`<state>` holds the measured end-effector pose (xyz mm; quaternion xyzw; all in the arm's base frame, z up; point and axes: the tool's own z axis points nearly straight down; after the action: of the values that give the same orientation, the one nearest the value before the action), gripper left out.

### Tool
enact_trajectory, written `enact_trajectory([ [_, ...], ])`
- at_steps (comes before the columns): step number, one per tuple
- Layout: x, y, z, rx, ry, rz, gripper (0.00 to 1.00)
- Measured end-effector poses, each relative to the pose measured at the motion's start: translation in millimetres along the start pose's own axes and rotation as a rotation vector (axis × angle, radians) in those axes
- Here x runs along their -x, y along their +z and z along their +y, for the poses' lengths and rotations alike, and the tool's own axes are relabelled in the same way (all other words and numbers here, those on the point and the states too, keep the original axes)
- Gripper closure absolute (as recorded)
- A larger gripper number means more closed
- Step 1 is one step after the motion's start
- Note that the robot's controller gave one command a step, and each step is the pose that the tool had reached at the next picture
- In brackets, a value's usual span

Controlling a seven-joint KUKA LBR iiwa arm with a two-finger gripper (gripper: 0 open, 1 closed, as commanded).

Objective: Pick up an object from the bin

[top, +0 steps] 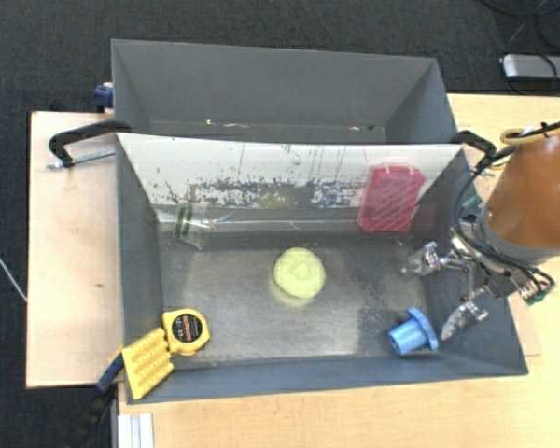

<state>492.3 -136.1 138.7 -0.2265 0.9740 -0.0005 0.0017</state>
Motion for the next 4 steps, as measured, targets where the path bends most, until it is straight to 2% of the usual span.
enact_trajectory([
  [1, 19.8, 27.0, 27.8, 0.004, -0.287, 0.003, 0.00],
  [2, 24.4, 48.1, 39.0, -0.001, -0.275, -0.001, 0.00],
  [3, 41.5, 63.7, 69.1, -0.006, -0.710, 0.000, 1.00],
  [4, 41.5, 63.7, 69.0, -0.005, -0.709, 0.000, 1.00],
])
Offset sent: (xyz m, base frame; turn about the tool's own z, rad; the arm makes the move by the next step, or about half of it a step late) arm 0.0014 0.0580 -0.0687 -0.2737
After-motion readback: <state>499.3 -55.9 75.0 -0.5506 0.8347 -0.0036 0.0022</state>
